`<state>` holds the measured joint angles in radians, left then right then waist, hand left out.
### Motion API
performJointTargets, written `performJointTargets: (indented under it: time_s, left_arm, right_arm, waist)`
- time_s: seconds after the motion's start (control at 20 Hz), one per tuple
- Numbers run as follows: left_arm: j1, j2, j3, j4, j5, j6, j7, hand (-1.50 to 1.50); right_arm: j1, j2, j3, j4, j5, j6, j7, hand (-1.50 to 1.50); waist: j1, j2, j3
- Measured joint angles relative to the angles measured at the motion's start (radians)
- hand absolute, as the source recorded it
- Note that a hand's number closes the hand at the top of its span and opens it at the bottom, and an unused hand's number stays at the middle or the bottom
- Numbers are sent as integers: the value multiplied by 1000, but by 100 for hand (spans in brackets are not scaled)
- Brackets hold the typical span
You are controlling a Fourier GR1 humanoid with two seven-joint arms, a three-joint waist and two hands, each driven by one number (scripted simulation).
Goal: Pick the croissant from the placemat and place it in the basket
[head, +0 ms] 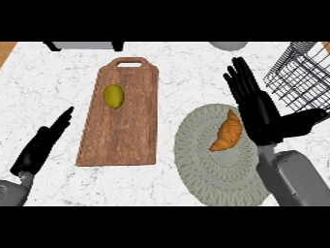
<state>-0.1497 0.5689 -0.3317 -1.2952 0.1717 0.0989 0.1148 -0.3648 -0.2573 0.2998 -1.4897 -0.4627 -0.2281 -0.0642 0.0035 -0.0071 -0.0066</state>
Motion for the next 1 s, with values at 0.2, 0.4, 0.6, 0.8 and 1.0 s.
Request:
performJointTargets:
  time_s: [0.2, 0.4, 0.6, 0.8, 1.0]
  left_arm:
    - [-8, -23, 59, -16, 15, 63, -23, 0]
    - [-26, -56, 143, -51, 61, 135, -44, 0]
    - [-51, -84, 175, -79, 88, 163, -44, 0]
    - [-58, -96, 185, -95, 94, 175, -47, 0]
    - [-64, -92, 196, -103, 97, 183, -39, 0]
  right_arm:
    - [38, -95, -41, 31, 124, -160, 62, 150]
    - [79, -204, -78, 62, 294, -346, 69, 150]
    - [71, -194, -58, 137, 503, -603, 96, -150]
    - [65, -206, -73, 265, 676, -786, 202, -150]
    - [48, -228, -89, 369, 808, -834, 345, -150]
  waist:
    - [-20, -5, 0]
    - [-31, -11, -1]
    - [-8, -2, -1]
    - [2, 2, -6]
    - [0, -1, -10]
